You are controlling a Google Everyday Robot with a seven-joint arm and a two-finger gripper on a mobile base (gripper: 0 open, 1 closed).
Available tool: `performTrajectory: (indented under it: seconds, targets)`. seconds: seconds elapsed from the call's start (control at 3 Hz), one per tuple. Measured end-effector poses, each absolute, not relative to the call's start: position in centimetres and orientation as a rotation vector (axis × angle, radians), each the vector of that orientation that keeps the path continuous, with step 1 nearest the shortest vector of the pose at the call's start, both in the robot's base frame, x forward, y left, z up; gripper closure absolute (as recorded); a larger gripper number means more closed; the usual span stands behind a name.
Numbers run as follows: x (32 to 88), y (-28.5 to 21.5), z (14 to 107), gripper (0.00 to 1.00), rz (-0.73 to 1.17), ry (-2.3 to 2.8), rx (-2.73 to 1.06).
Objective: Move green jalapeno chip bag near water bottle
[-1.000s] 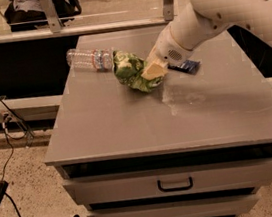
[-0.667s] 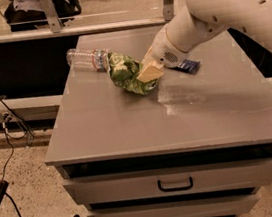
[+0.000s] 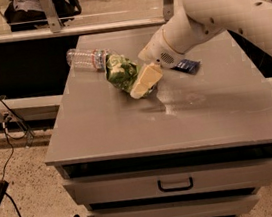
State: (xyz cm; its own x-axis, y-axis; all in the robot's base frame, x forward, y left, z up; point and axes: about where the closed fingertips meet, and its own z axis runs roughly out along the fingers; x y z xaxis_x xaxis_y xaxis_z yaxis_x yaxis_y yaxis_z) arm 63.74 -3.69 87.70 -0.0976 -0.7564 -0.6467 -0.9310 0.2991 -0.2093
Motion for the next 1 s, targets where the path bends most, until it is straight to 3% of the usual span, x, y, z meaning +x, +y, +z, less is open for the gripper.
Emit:
performTrajectory:
  seconds: [0.33,1.0]
  targets:
    - [63.4,-4.4,87.9,0.0,0.351,1.9,-1.486]
    - [60.7,-14.0,88.6,0.0,0.331,1.988,-1.348]
